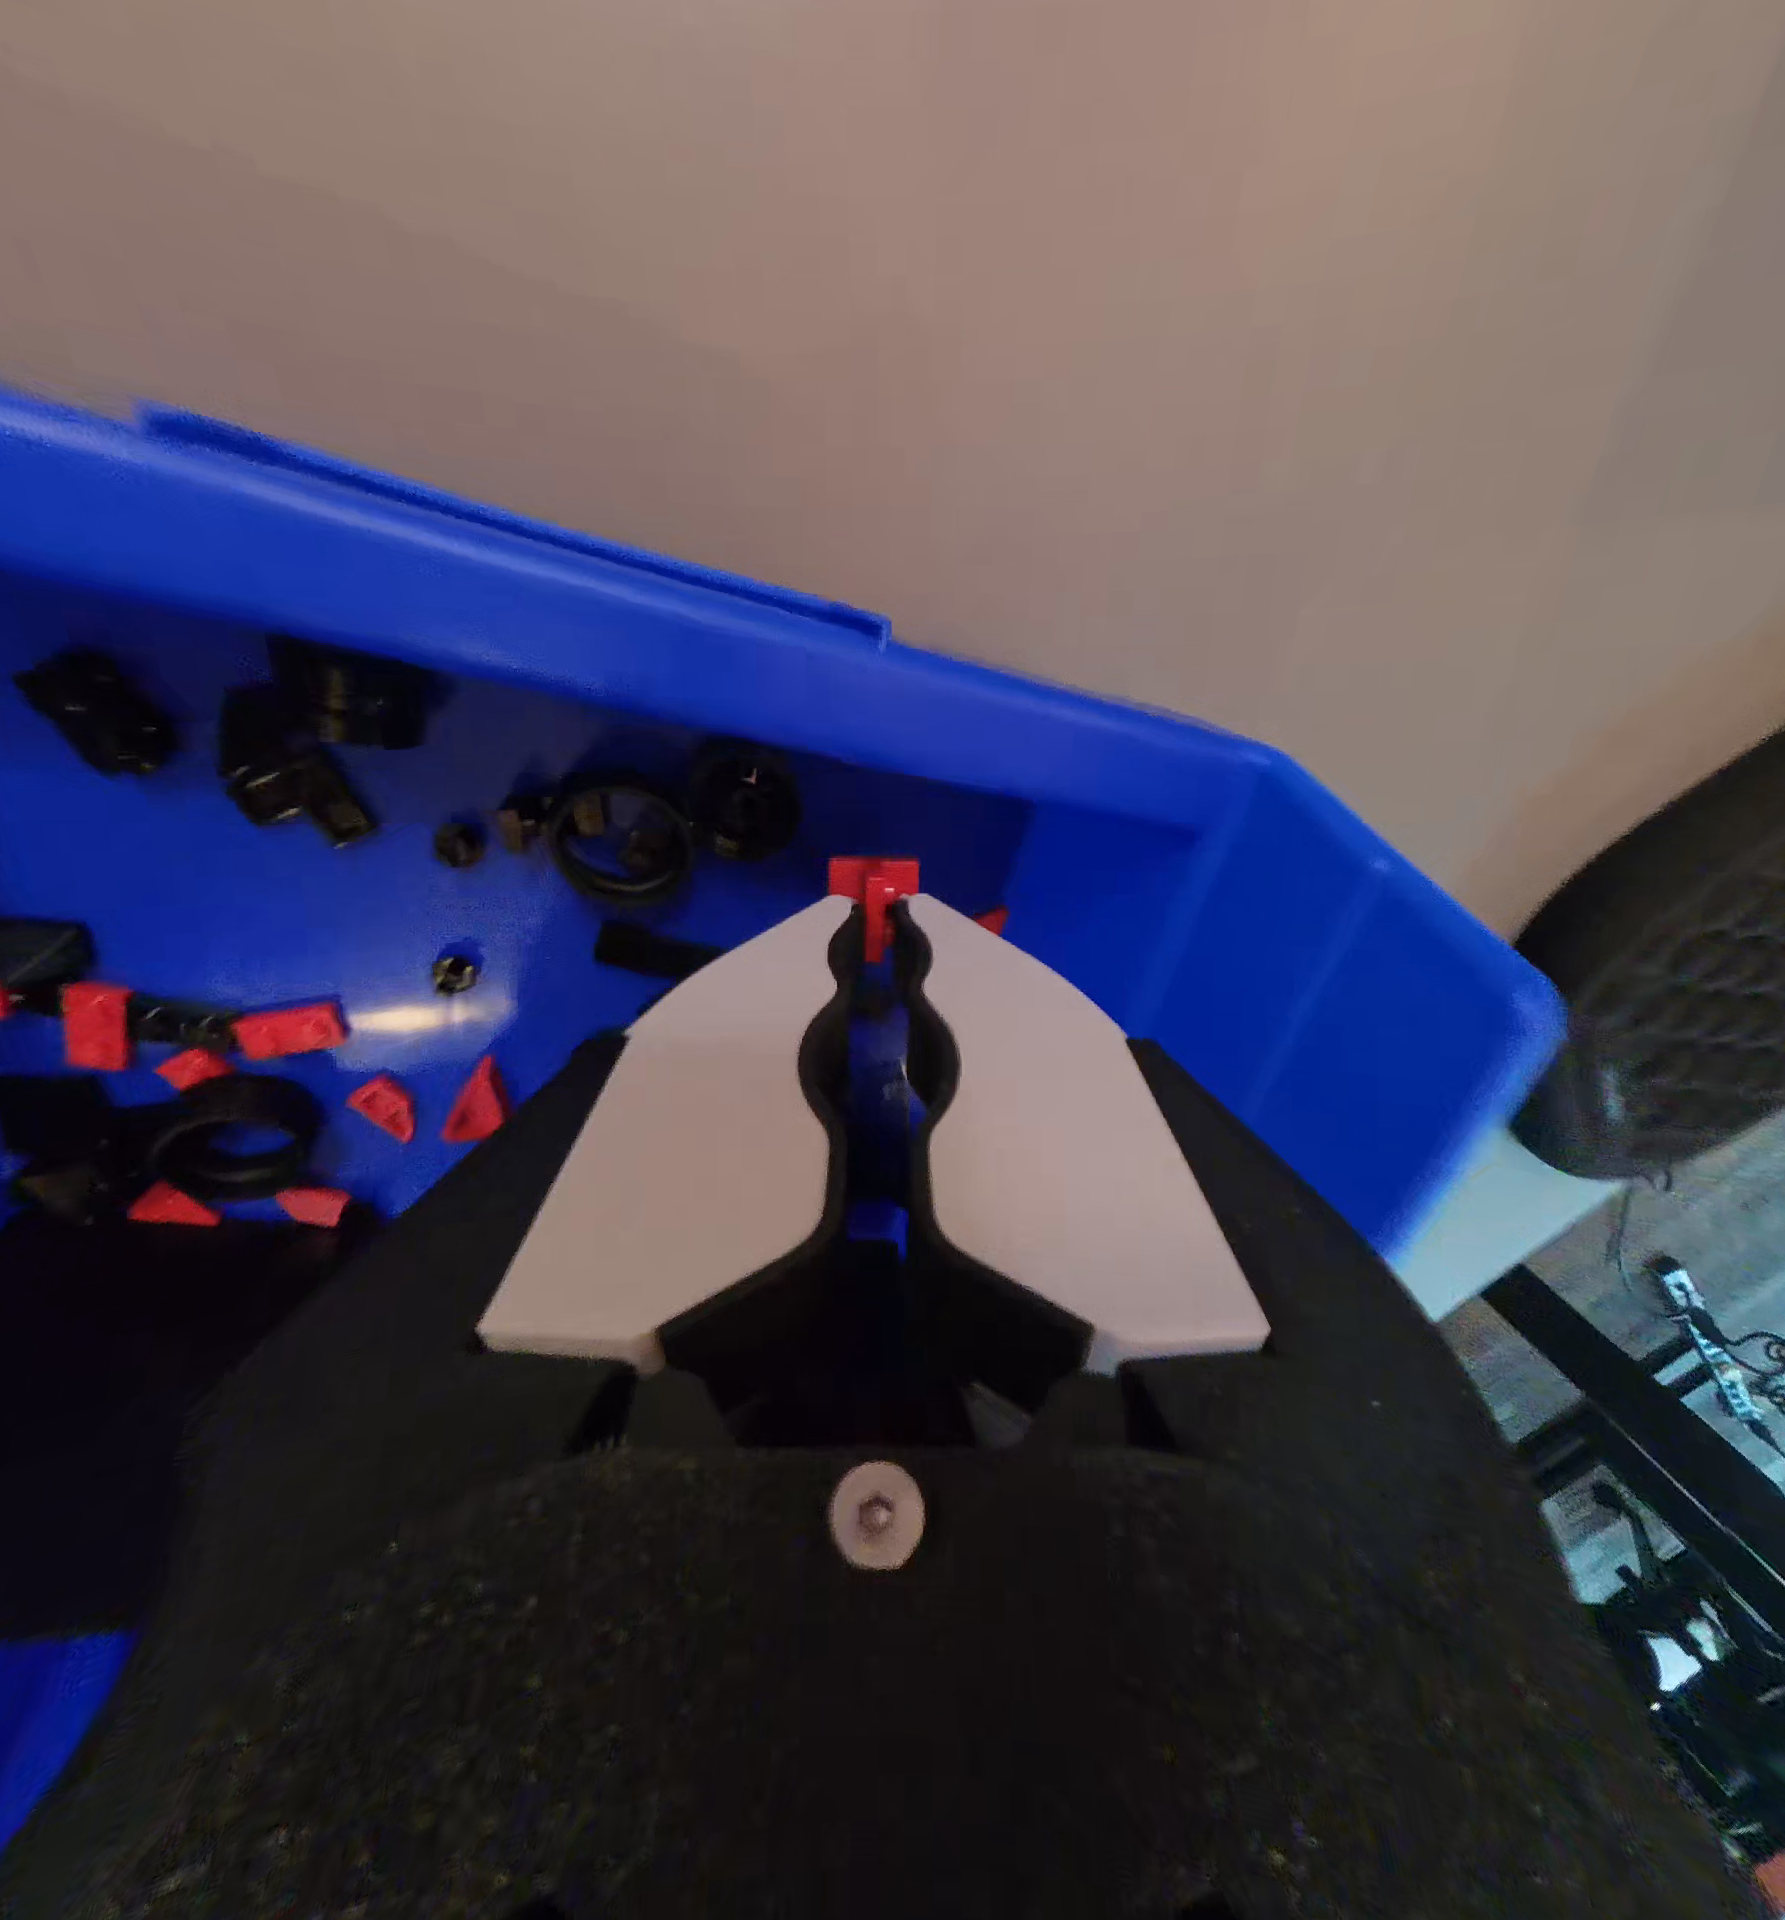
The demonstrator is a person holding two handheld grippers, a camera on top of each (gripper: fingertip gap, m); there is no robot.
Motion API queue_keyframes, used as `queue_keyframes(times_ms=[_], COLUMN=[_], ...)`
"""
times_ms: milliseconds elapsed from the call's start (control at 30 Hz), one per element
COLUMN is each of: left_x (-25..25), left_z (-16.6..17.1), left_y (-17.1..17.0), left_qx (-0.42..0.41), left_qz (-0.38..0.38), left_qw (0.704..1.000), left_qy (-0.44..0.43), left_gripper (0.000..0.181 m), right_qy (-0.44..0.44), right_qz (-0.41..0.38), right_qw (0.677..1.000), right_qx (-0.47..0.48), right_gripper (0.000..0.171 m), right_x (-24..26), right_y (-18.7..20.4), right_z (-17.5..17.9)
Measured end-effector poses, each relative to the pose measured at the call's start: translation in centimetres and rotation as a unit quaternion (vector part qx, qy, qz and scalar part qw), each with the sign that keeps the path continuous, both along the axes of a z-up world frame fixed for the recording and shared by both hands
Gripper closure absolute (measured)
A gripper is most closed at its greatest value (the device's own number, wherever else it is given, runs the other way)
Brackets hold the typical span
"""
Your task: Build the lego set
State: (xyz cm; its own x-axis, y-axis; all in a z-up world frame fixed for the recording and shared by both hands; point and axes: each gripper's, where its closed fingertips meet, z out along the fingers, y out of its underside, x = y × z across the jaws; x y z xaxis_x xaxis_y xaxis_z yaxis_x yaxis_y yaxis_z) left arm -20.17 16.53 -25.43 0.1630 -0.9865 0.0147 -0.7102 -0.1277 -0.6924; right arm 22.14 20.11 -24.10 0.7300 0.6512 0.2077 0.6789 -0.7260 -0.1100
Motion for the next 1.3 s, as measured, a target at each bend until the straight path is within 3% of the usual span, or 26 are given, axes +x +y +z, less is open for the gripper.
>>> queue_keyframes(times_ms=[167,267,333,433,533,633,833,1167,1300], left_x=[0.0,0.0,0.0,0.1,0.1,0.1,0.1,0.0,0.0], left_z=[0.0,0.0,0.1,0.1,0.1,0.1,0.2,0.2,0.2], left_y=[0.0,0.0,0.0,0.0,0.0,0.0,0.0,0.0,0.0], left_qx=[0.007,0.011,0.011,0.006,0.007,0.013,0.023,0.025,0.022], left_qz=[0.008,0.009,0.007,0.008,0.004,0.000,-0.001,0.000,0.000], left_qw=[1.000,1.000,1.000,0.999,0.999,0.999,0.999,0.998,0.998], left_qy=[-0.009,-0.016,-0.022,-0.036,-0.043,-0.045,-0.048,-0.052,-0.052], left_gripper=[0.181,0.181,0.181,0.181,0.181,0.181,0.181,0.181,0.181], right_qy=[0.024,0.133,0.214,0.293,0.239,0.227,0.192,0.254,0.267], right_qz=[0.022,0.068,0.108,0.152,0.146,0.133,0.104,0.093,0.126], right_qw=[0.995,0.978,0.959,0.940,0.959,0.965,0.976,0.963,0.955], right_qx=[0.090,0.144,0.154,0.092,0.033,-0.003,-0.007,-0.009,-0.009], right_gripper=[0.166,0.166,0.166,0.166,0.166,0.166,0.166,0.144,0.158], right_x=[-4.0,-12.1,-18.5,-27.0,-30.1,-32.1,-32.8,-32.8,-31.6], right_y=[-0.3,-2.0,-4.1,-7.3,-7.5,-7.6,-6.8,-6.8,-7.1], right_z=[7.2,11.9,13.1,9.5,2.7,-0.2,-1.3,-0.3,-0.1])
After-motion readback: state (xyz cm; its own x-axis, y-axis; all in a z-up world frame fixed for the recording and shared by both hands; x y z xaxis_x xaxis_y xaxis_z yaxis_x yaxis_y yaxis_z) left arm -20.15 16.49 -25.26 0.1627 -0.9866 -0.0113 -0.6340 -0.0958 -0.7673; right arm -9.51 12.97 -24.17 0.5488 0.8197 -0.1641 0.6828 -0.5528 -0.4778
